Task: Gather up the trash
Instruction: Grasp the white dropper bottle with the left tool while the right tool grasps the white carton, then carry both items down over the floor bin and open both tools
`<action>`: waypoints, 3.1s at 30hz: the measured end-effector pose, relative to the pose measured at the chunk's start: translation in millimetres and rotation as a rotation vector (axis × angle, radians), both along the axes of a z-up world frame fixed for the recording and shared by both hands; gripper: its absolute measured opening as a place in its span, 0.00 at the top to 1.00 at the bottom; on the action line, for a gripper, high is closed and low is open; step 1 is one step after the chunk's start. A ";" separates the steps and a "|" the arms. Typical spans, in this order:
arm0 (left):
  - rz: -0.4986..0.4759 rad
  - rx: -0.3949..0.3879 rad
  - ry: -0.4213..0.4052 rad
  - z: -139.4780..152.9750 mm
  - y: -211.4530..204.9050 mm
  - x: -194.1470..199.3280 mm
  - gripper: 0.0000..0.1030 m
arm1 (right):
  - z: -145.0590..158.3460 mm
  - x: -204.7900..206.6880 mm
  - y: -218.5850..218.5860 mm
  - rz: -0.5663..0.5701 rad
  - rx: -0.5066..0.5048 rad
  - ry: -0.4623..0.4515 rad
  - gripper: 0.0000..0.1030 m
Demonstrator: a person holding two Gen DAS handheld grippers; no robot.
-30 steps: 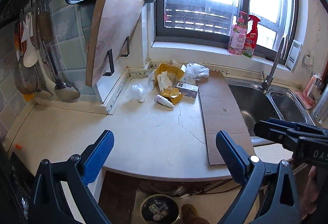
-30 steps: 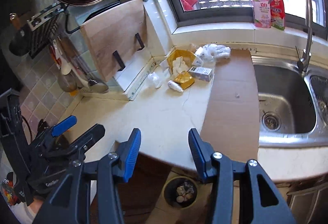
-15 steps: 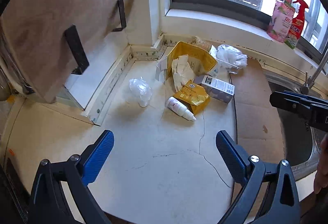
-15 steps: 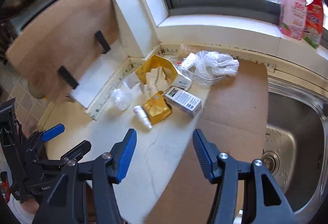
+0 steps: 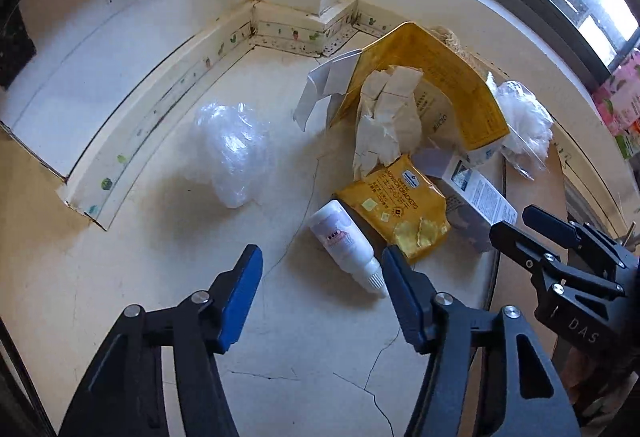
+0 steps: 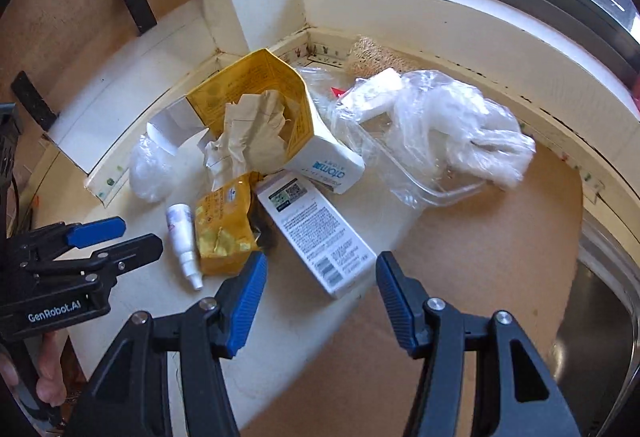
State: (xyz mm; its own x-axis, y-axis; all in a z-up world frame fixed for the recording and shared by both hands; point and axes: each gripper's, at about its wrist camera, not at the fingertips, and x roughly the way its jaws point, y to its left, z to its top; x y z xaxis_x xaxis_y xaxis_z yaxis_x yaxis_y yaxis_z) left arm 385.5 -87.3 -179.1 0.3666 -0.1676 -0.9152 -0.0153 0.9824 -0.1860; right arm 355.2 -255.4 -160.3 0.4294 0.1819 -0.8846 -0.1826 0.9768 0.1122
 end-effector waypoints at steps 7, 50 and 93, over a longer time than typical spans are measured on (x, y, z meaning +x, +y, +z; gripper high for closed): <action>0.043 -0.025 0.054 -23.1 -2.5 18.7 0.52 | -12.6 19.2 10.7 0.068 -0.056 0.001 0.44; -0.388 0.110 -0.105 135.1 76.6 -207.5 0.78 | 90.8 -254.4 66.5 0.012 0.162 0.008 0.63; -0.321 0.024 0.268 -237.9 114.0 -350.8 0.78 | -234.4 -408.6 157.1 -0.344 0.261 0.529 0.63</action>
State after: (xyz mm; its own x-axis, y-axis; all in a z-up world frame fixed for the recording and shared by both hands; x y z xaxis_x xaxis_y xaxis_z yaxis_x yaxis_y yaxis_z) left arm 34.7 26.6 -417.0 0.0478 -0.2120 -0.9761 0.2478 0.9492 -0.1940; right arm -53.4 -98.2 -394.7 0.0225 0.3483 -0.9371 0.2778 0.8983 0.3405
